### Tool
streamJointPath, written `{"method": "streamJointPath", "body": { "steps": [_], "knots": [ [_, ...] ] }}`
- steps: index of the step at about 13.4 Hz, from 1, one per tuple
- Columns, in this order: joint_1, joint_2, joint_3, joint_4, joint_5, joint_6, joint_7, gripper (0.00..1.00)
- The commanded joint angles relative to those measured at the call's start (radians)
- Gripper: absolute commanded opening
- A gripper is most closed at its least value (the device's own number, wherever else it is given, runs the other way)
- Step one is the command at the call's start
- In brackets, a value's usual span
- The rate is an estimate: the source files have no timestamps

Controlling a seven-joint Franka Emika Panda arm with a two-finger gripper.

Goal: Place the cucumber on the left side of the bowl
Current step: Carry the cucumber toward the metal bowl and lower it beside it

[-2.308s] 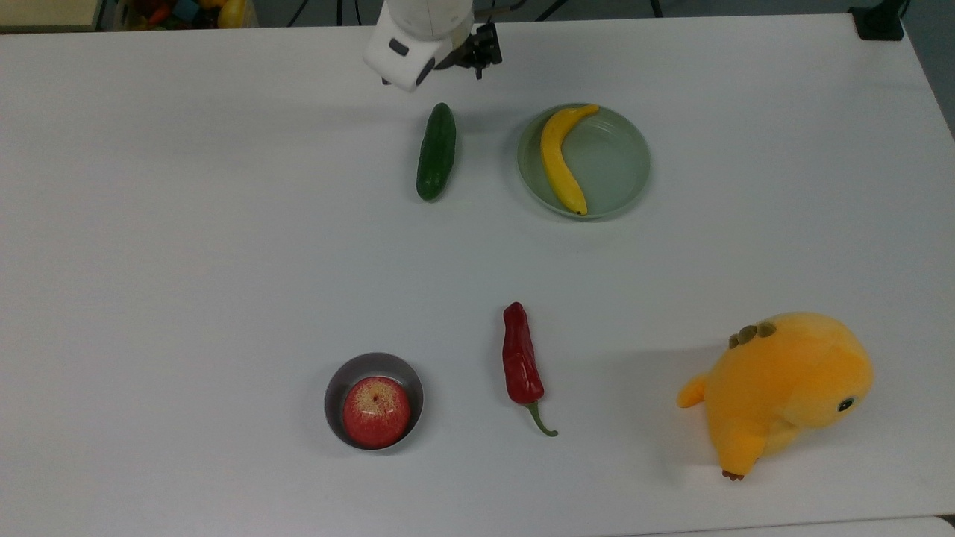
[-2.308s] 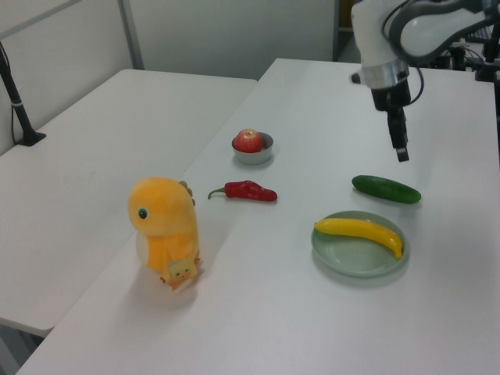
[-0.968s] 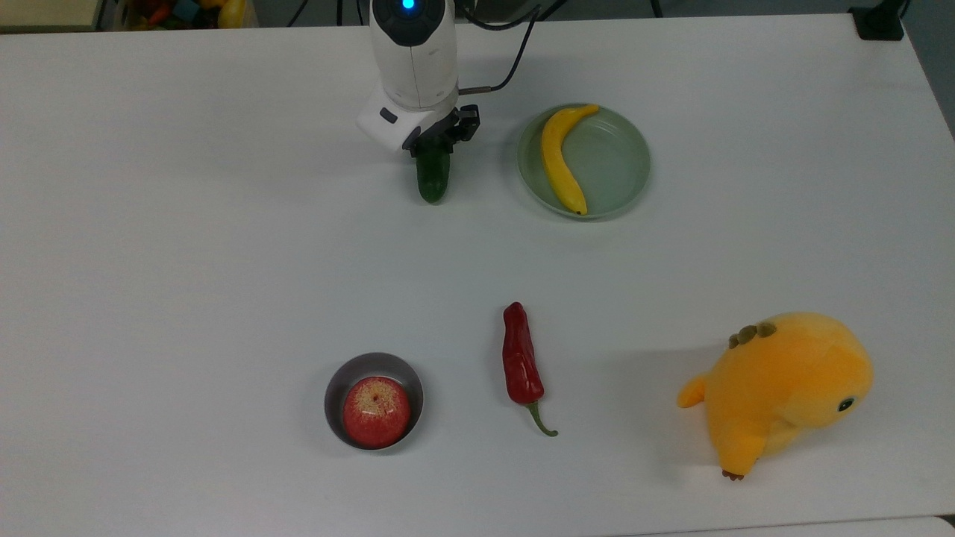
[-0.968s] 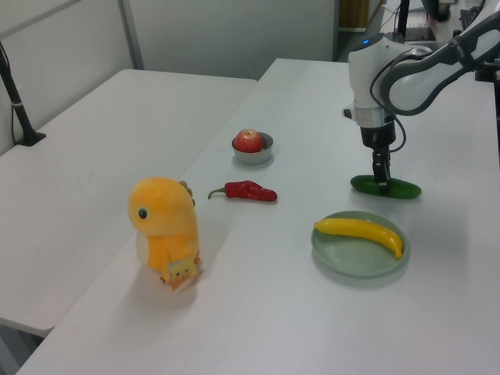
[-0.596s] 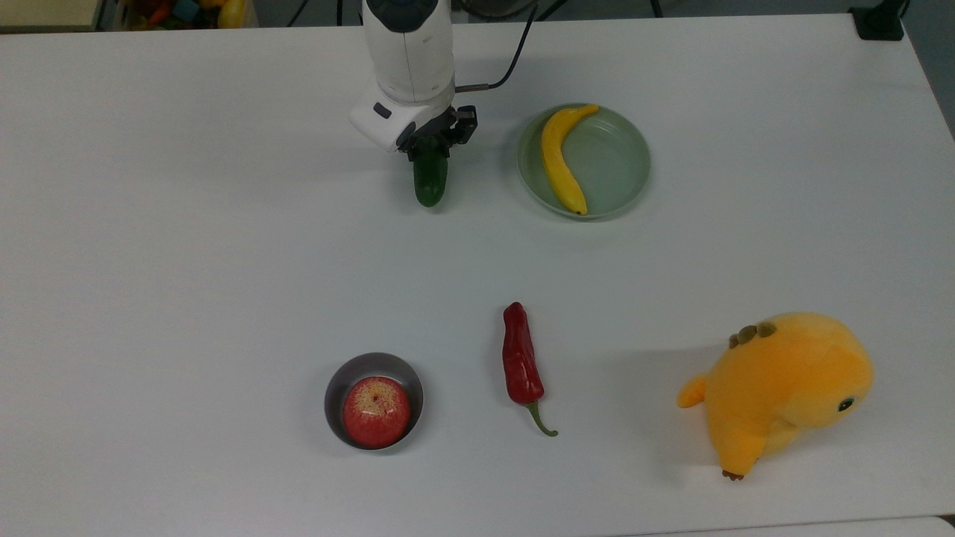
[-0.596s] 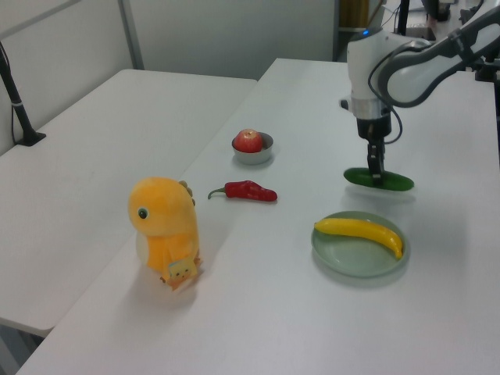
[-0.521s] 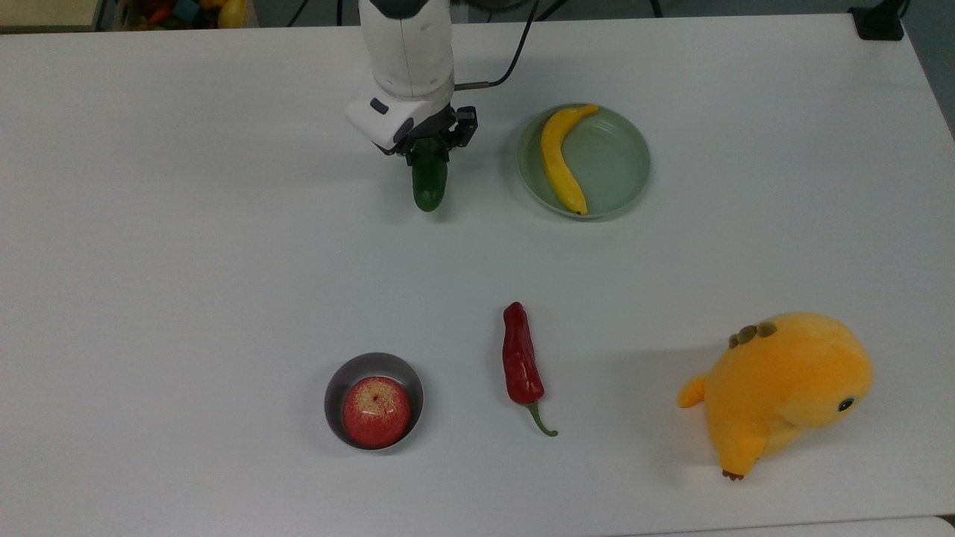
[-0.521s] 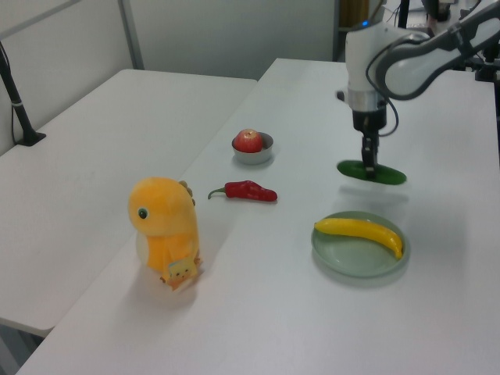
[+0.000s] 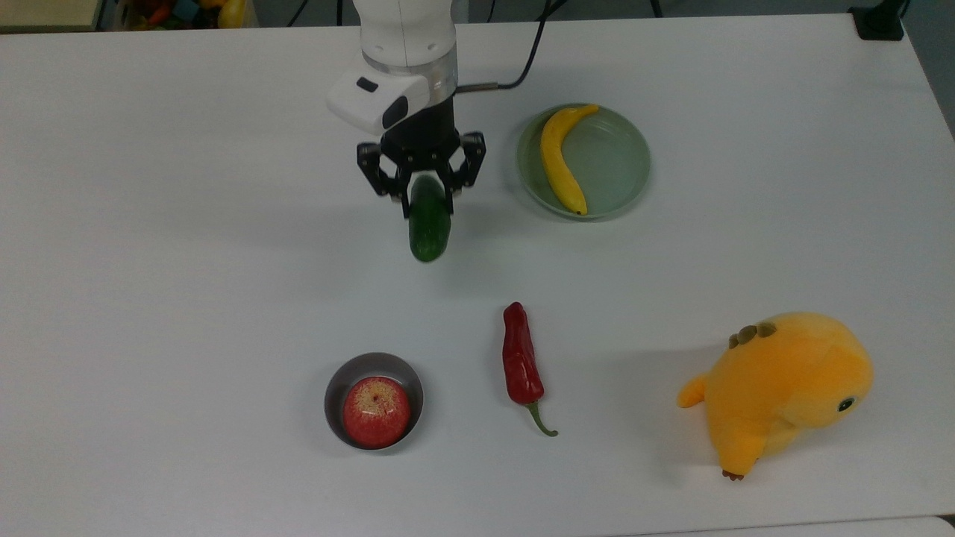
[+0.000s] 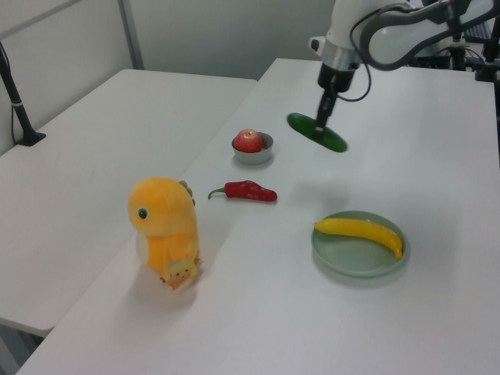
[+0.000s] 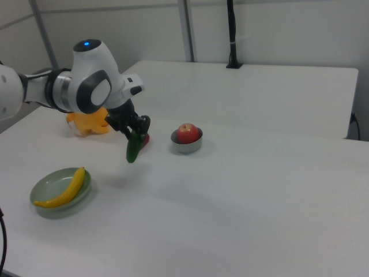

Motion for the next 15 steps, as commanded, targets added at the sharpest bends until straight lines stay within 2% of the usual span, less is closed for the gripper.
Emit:
{"method": "streamJointPath", "body": {
  "steps": [1, 6, 10, 15],
  "knots": [
    [0.004, 0.157, 0.004, 0.086, 0.000, 0.247, 0.011, 0.09],
    [0.035, 0.311, 0.004, 0.164, -0.011, 0.478, 0.009, 0.09],
    [0.041, 0.394, 0.002, 0.232, -0.014, 0.529, 0.009, 0.09],
    [0.041, 0.448, 0.002, 0.255, -0.078, 0.586, 0.011, 0.10]
  ]
}}
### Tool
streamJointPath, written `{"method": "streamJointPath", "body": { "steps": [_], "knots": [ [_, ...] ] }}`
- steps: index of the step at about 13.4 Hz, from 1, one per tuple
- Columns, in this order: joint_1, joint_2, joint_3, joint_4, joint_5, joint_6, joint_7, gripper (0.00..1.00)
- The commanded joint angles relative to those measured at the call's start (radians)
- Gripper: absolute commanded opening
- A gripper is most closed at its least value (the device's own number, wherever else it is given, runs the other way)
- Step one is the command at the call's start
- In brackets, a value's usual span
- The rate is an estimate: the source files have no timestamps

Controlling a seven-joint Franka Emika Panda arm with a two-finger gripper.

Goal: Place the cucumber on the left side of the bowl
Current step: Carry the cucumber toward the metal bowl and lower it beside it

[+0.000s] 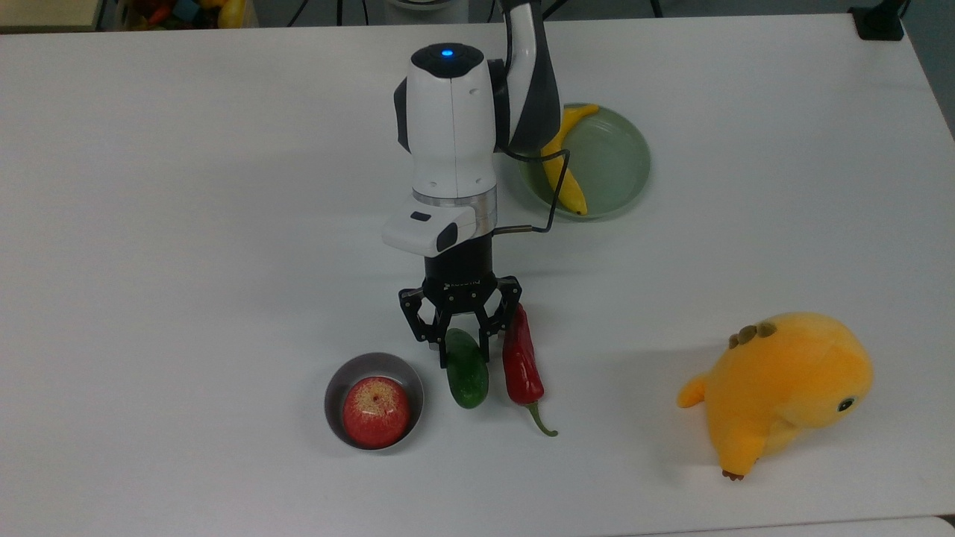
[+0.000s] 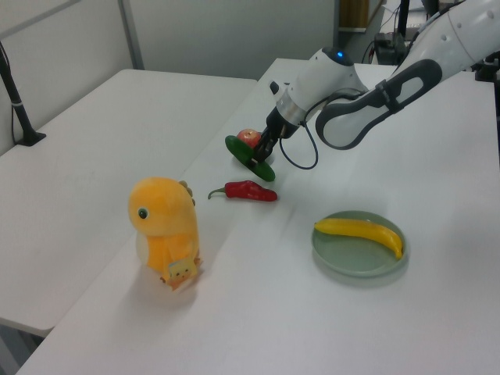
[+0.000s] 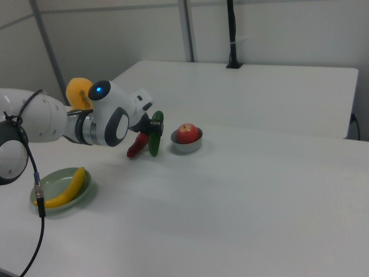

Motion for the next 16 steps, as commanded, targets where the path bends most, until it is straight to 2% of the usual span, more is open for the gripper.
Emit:
{"method": "streamJointPath", "body": {
  "steps": [1, 2, 5, 6, 12, 14, 16],
  "knots": [
    [0.005, 0.064, -0.006, 0.066, -0.054, 0.023, 0.012, 0.10],
    [0.004, 0.072, -0.006, 0.084, -0.055, 0.022, 0.012, 0.11],
    [-0.002, 0.072, -0.006, 0.089, -0.055, 0.023, 0.012, 0.34],
    [-0.004, 0.072, -0.008, 0.089, -0.055, 0.023, 0.012, 0.39],
    [-0.019, 0.066, -0.017, 0.095, -0.054, 0.023, 0.014, 0.42],
    [-0.019, 0.063, -0.017, 0.095, -0.055, 0.023, 0.015, 0.48],
    [-0.018, 0.062, -0.017, 0.092, -0.055, 0.022, 0.017, 0.61]
  ]
}}
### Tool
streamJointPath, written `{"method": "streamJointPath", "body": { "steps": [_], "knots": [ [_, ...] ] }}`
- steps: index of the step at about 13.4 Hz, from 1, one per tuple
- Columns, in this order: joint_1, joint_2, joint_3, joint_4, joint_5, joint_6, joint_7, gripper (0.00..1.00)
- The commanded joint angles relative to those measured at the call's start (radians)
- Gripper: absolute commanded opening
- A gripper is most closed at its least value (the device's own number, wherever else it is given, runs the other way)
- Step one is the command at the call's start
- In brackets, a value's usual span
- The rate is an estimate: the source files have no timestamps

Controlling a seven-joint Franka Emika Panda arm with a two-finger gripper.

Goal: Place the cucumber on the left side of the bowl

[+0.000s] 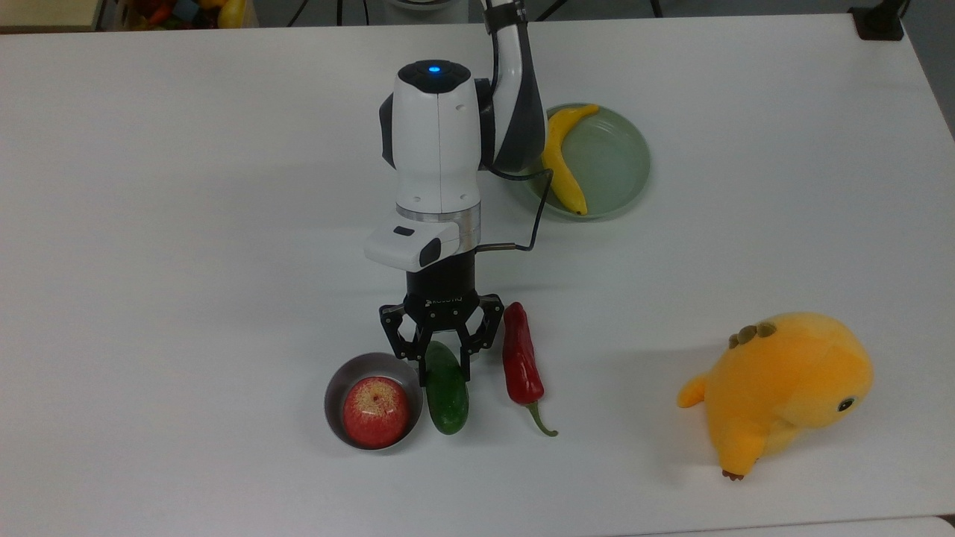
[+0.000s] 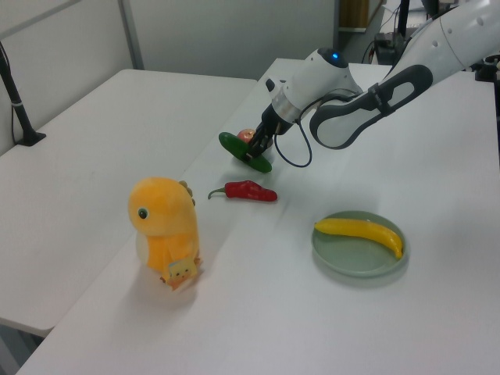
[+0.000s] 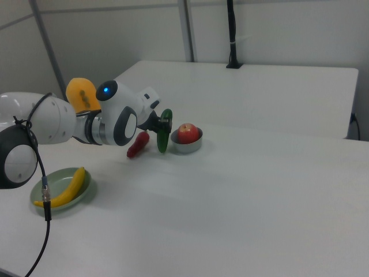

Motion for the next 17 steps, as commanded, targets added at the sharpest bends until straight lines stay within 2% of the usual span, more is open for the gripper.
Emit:
{"method": "streamJointPath", "body": {
  "steps": [1, 2, 7, 9, 11, 13, 14, 17],
  "knots": [
    [0.008, 0.003, -0.009, 0.010, -0.019, 0.014, 0.017, 0.73],
    [0.008, 0.002, -0.009, 0.010, -0.019, 0.014, 0.018, 0.80],
    [0.006, -0.047, -0.008, -0.001, -0.015, 0.012, 0.023, 0.81],
    [0.008, -0.110, -0.008, -0.042, -0.013, 0.007, 0.025, 0.88],
    [0.009, -0.165, -0.008, -0.082, -0.010, -0.002, 0.025, 1.00],
    [0.011, -0.237, -0.006, -0.131, -0.004, -0.025, 0.026, 1.00],
    [0.011, -0.268, -0.006, -0.143, -0.002, -0.063, 0.028, 1.00],
    [0.008, -0.401, -0.005, -0.145, 0.001, -0.335, 0.057, 1.00]
  ]
}}
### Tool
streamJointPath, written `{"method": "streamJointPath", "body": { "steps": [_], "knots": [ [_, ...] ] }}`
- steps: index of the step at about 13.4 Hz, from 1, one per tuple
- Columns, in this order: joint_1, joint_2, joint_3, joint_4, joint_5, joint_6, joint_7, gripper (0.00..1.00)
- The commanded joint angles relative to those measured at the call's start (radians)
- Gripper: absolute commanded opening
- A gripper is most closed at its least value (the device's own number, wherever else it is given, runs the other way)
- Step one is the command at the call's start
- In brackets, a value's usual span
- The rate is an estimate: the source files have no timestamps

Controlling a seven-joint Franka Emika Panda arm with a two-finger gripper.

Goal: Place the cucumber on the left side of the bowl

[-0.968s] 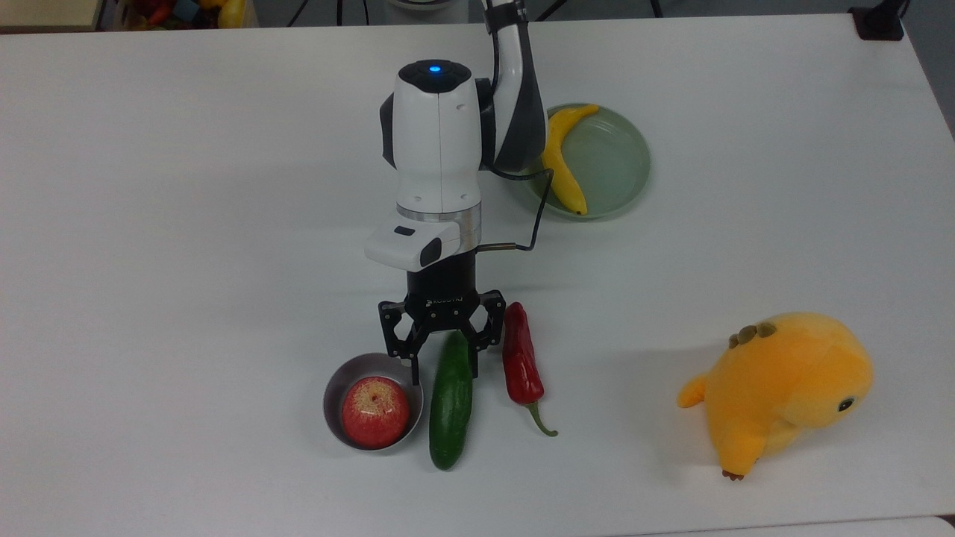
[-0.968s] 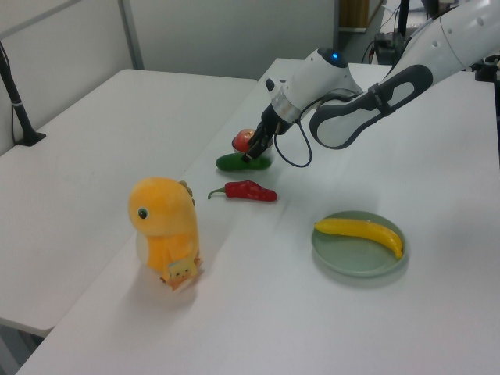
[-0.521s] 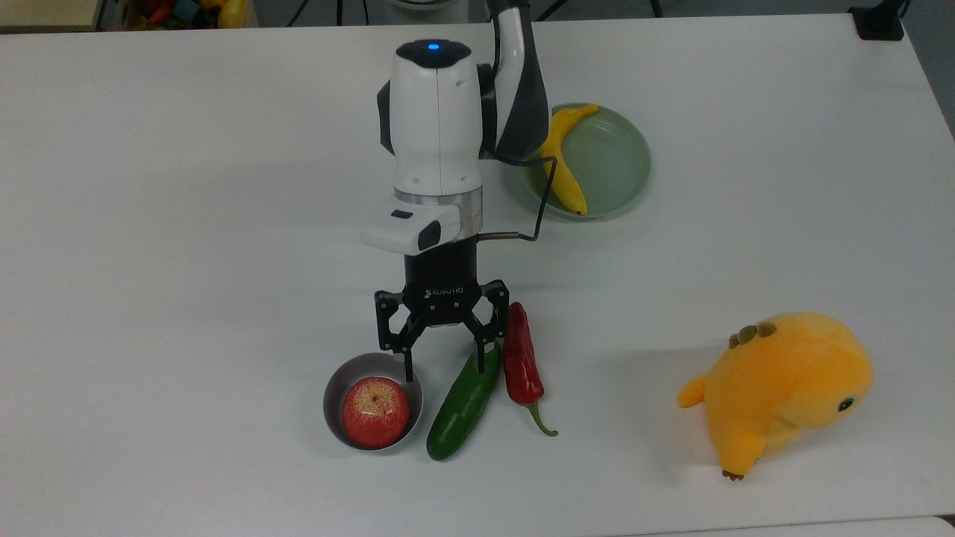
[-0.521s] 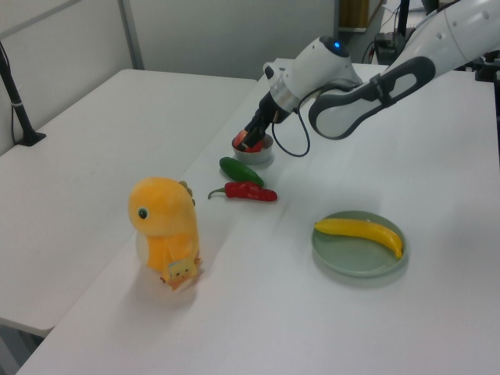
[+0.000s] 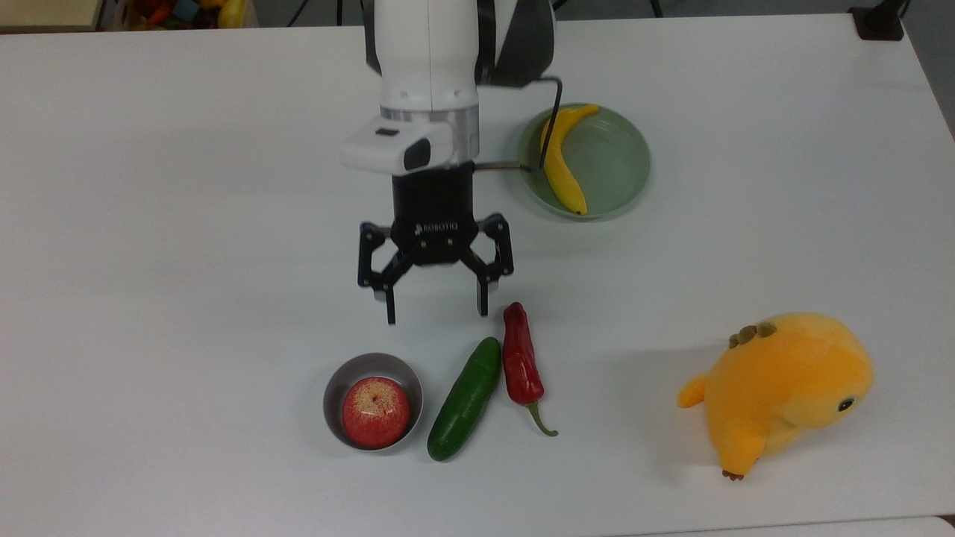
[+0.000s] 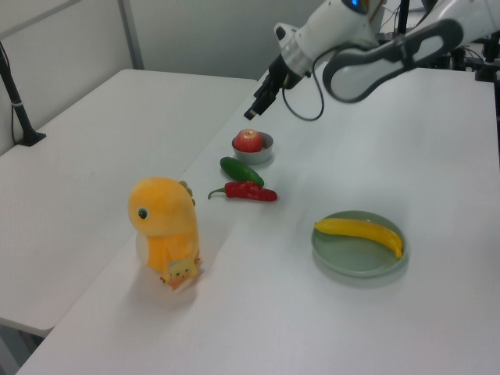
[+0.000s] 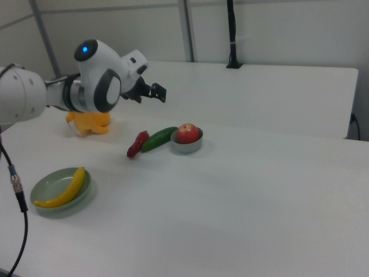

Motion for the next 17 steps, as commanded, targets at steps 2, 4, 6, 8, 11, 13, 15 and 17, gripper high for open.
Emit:
{"method": "streamJointPath", "body": {
  "steps": [2, 4, 6, 8, 11, 13, 15, 17],
  "knots": [
    [0.008, -0.231, -0.005, -0.071, 0.001, -0.359, 0.100, 1.00],
    [0.013, -0.293, -0.005, -0.071, 0.001, -0.497, 0.140, 1.00],
    [0.018, -0.366, -0.002, -0.071, 0.004, -0.693, 0.186, 1.00],
    [0.015, -0.408, 0.000, -0.068, 0.014, -0.839, 0.218, 1.00],
    [0.005, -0.484, -0.002, -0.064, 0.086, -1.037, 0.237, 1.00],
    [-0.008, -0.528, 0.004, -0.064, 0.100, -1.155, 0.247, 1.00],
    [-0.022, -0.549, 0.023, -0.067, 0.102, -1.200, 0.275, 1.00],
    [-0.047, -0.558, 0.026, -0.073, 0.103, -1.191, 0.276, 1.00]
  ]
}}
